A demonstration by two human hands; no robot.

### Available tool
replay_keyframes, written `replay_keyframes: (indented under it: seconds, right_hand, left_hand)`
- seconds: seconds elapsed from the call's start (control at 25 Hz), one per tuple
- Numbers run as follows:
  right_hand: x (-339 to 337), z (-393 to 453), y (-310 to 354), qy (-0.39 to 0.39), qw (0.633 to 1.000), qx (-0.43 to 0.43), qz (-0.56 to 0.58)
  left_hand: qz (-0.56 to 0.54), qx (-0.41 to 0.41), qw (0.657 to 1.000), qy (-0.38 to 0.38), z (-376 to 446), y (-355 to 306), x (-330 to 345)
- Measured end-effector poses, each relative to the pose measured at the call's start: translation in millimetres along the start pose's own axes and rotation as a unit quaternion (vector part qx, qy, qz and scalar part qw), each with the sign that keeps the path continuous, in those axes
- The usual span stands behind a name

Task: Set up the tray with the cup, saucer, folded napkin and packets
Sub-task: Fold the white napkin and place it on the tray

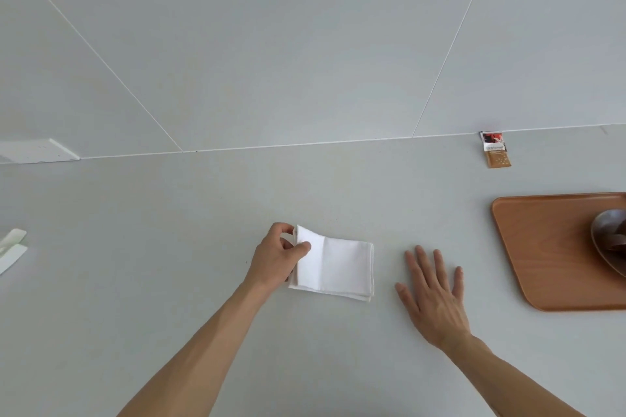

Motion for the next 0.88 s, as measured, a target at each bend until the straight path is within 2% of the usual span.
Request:
replay_keyframes:
  seconds: [0.12,0.24,0.48,0.64,0.76,0.88]
  right_hand:
    - [-8.7,4.2,-27.2,-0.005,0.999,0.031,-0.031]
    - [-8.9,3.1,-31.6,-0.018,0.998,0.039,-0.046]
    - [-5.5,3.6,-33.9,-0.035,0.998,0.041,-0.035]
    - [-4.2,4.5,-36.1,-0.038,0.998,0.039,-0.027]
    - [-4.1,4.4,-36.9,-0.039,0.998,0.036,-0.021]
    - [-3.6,3.6,-37.6,-0.039,0.998,0.034,-0.019]
  left_hand:
    - [-0.009,0.006,0.999,0.036,-4.0,-14.3,22.8]
    - [0.019,0.02,0.999,0.039,-4.6,-25.1,48.1]
    - [0.219,0.028,0.975,0.027,-2.1,-37.5,102.8]
    - [0.288,0.034,0.957,0.022,0.4,-39.2,128.1]
    - [0.307,0.043,0.95,0.017,0.6,-32.5,138.5]
    - [0.268,0.05,0.962,0.0,0.8,-24.5,140.2]
Point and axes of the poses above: each hand's wrist, its own z-axis towards the middle knuckle, its own x-axis out of the palm, y = z × x, the point moved 1 cm from there along z, towards the middle knuckle, and after that the axes turned 2 degrees about -y, right-handed, at the moved point
